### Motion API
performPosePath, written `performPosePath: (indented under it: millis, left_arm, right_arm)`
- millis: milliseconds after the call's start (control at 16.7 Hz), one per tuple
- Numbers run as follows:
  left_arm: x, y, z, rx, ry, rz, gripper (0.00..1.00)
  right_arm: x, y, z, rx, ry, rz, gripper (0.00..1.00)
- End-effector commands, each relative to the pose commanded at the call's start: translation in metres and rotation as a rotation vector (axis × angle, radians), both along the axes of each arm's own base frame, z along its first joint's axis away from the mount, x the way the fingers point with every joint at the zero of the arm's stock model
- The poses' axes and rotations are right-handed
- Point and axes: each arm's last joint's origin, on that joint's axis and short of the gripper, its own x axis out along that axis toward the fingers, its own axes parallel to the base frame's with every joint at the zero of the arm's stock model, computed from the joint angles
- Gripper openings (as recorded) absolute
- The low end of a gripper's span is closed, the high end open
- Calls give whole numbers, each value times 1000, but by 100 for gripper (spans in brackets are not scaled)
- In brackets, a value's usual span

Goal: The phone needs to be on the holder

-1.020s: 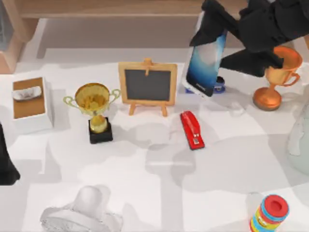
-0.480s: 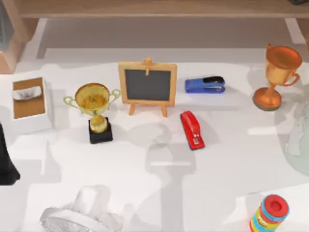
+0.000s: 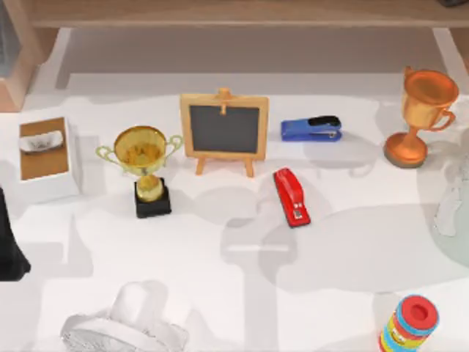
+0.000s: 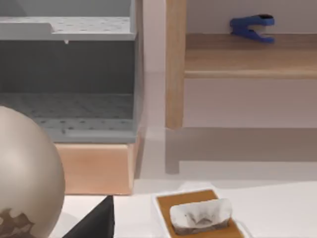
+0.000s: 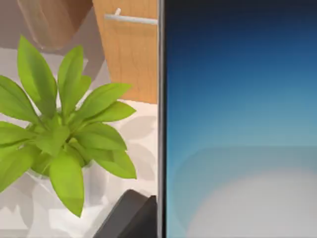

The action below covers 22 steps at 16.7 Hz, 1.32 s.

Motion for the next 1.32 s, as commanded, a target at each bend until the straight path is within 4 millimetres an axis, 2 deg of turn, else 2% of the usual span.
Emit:
performPosePath:
  millis: [180,360,960,1320]
  left_arm:
    - [0,0,0,0,0,0,100]
    - [0,0,0,0,0,0,100]
    - [0,0,0,0,0,0,100]
    - [0,0,0,0,0,0,100]
  right_arm:
    - [-30,-24,-20,-26,-36,-15,0]
    - [-41,-31,-29,-30,-50,-19,0]
    - [-37,-25,-24,-61,-56,-34,0]
    - [-10,-20,-39,-76,-54,-30,0]
